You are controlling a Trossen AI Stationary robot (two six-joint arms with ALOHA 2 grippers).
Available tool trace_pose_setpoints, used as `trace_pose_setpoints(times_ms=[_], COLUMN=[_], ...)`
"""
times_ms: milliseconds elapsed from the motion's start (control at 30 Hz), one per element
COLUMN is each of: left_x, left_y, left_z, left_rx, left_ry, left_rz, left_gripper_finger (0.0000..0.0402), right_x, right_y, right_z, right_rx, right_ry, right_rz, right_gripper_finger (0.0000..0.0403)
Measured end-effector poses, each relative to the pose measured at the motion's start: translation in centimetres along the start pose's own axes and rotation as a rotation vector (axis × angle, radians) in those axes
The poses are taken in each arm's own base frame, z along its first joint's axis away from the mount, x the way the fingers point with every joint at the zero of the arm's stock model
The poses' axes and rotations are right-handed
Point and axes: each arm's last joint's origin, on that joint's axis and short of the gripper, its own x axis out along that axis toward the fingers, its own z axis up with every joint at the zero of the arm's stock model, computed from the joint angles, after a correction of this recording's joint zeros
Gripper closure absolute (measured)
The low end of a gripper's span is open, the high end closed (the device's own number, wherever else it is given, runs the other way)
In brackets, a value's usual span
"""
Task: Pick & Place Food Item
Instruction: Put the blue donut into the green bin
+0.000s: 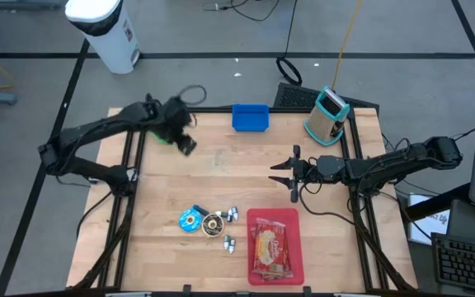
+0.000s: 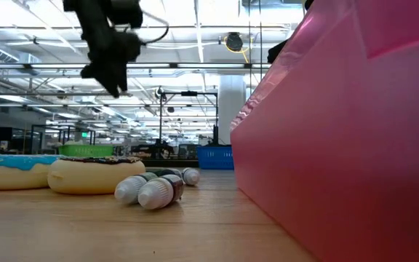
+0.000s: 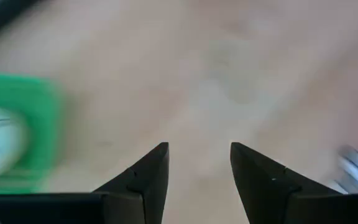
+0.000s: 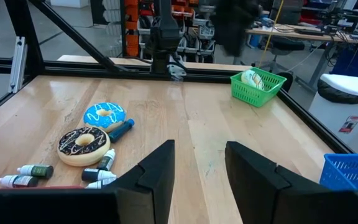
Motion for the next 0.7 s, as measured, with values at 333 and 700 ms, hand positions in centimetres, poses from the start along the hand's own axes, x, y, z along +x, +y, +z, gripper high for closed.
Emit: trace_pose_setpoints(times_ms=[333,700], left_x=[-0.6,2.1], left_y=[-10.7,-16.1], left_z=[-7.2,-14.9], left_rx=[0.241,0.173], left_ry=[0.176,0.236], left_rz=[-0.222,-0.018], left_gripper_finger=[0.0231,0.0231], right_x=[0.0,0.0], right_y=[0.0,0.0], right_z=[0.0,0.0], right_rx=[0.000,-0.001], right_ry=[0.000,-0.001], right_rz=[0.000,0.000], right_gripper_finger=[0.0273,0.0273])
